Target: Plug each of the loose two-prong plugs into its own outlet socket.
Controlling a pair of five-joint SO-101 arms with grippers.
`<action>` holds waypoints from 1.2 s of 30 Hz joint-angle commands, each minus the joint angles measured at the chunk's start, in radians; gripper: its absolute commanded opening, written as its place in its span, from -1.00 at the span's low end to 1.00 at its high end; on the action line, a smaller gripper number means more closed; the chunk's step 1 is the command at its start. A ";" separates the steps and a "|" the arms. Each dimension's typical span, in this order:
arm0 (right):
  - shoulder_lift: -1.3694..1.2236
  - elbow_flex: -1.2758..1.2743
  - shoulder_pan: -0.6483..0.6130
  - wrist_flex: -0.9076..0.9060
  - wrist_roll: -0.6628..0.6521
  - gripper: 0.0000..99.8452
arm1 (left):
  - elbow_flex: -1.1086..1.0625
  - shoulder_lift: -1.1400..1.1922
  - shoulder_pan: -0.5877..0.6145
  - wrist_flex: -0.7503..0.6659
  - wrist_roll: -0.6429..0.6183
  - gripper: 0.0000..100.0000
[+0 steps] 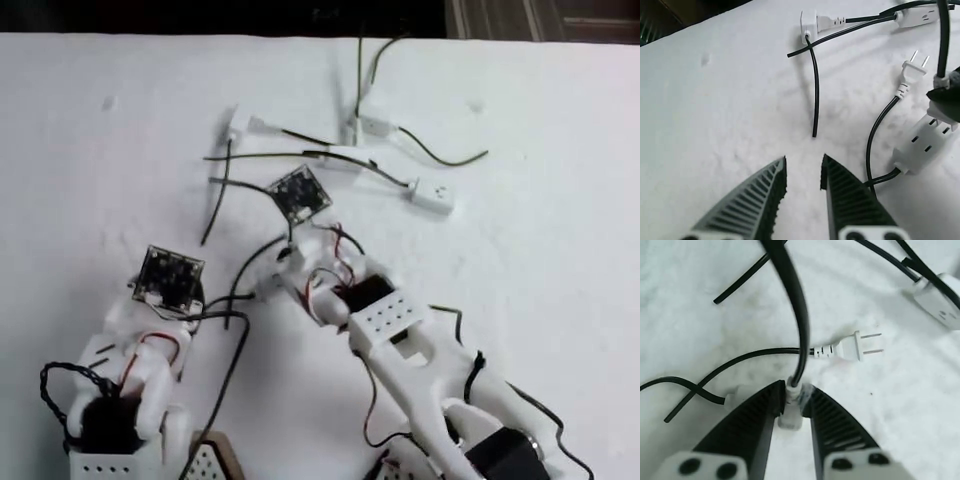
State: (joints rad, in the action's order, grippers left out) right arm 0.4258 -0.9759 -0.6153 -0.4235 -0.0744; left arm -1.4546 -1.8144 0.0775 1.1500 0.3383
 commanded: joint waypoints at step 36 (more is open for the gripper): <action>0.025 -0.100 0.010 0.196 0.032 -0.97 | 0.006 -0.008 0.007 -0.023 0.002 -0.74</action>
State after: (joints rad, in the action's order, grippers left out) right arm 0.4319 -1.0694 -0.6137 -0.2470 -0.0514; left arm -1.4546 -1.8159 0.0775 1.1500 0.3383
